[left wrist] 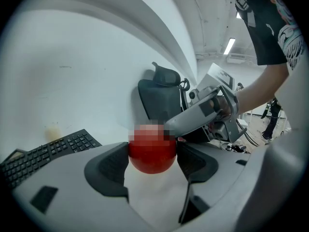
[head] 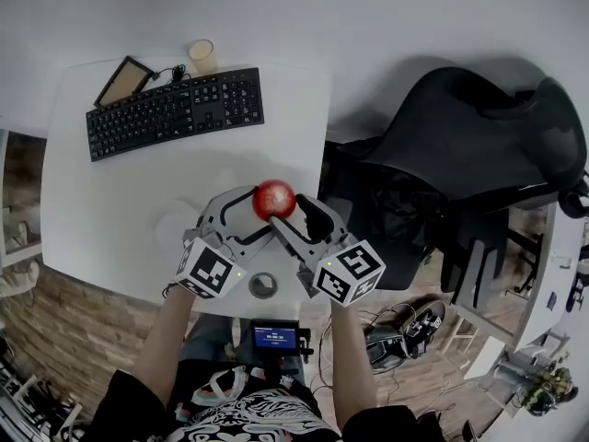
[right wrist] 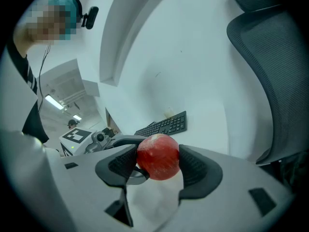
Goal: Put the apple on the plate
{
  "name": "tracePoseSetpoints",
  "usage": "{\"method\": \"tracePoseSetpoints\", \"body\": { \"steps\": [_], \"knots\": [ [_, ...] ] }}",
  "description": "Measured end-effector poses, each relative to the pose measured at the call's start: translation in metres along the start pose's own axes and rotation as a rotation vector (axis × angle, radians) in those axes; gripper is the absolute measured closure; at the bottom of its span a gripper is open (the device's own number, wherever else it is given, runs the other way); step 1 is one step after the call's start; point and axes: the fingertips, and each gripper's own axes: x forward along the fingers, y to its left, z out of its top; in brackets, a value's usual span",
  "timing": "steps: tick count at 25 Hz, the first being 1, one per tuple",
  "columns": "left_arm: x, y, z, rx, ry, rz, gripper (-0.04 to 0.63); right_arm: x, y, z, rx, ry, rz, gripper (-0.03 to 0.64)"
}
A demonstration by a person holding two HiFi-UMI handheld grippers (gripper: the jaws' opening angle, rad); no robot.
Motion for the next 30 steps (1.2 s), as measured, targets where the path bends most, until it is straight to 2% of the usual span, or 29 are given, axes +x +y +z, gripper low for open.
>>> {"method": "tracePoseSetpoints", "body": {
  "steps": [13, 22, 30],
  "knots": [
    [-0.026, -0.009, 0.042, 0.098, -0.028, 0.015, 0.287, -0.024, 0.033, 0.030, -0.033, -0.069, 0.005, 0.348],
    [-0.042, -0.016, 0.054, 0.119, -0.031, 0.024, 0.287, -0.034, 0.051, 0.038, -0.009, -0.100, 0.021, 0.348],
    [-0.058, -0.018, 0.056, 0.134, -0.018, 0.040, 0.287, -0.032, 0.067, 0.037, -0.036, -0.081, 0.034, 0.348]
  ]
}}
